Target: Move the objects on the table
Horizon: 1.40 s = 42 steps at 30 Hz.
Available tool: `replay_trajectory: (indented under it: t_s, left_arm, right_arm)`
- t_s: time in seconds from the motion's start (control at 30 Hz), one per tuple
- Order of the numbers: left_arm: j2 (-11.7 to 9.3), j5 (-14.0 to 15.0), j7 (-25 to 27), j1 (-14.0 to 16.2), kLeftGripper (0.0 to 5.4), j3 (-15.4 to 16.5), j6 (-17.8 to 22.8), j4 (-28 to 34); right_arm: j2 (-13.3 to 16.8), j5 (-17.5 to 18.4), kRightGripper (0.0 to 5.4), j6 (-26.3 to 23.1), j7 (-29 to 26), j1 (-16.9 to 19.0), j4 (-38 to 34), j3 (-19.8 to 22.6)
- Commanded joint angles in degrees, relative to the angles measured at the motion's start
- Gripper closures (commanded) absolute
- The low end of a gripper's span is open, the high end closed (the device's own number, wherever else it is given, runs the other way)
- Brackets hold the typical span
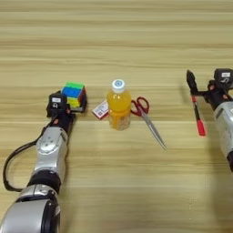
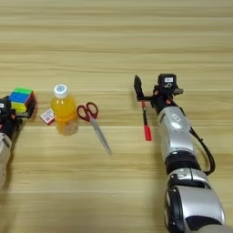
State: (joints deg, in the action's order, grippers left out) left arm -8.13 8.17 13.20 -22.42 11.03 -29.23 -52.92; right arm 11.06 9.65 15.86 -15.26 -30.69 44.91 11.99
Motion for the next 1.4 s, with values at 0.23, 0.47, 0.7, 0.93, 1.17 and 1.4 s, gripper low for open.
replay_trajectory:
  t_s: [0.23,0.47,0.7,0.93,1.17,1.4]
  left_arm:
    - [-0.20,-0.31,0.07,-0.42,1.94,-0.29,-0.14,0.85]
    - [0.14,-0.43,-0.20,1.77,2.14,-0.57,0.29,4.03]
    - [0.81,-0.43,-0.49,4.87,2.14,-1.29,1.56,9.29]
    - [1.15,-0.91,-1.24,8.92,2.14,-2.20,3.62,15.61]
    - [2.76,-1.40,-2.67,13.97,2.14,-3.63,6.41,22.02]
    - [4.21,-1.46,-3.34,16.93,2.14,-4.61,8.10,25.05]
  right_arm:
    - [0.16,0.18,0.00,0.33,0.32,-0.43,0.24,0.24]
    - [0.05,0.17,0.00,0.29,0.42,-0.49,0.23,0.22]
    - [0.01,0.19,0.00,0.29,0.48,-0.51,0.16,0.23]
    - [0.01,0.19,0.00,0.29,0.47,-0.47,0.09,0.22]
    - [0.02,0.19,0.00,0.33,0.47,-0.45,0.08,0.22]
    - [0.09,0.19,0.00,0.34,0.44,-0.35,-0.01,0.25]
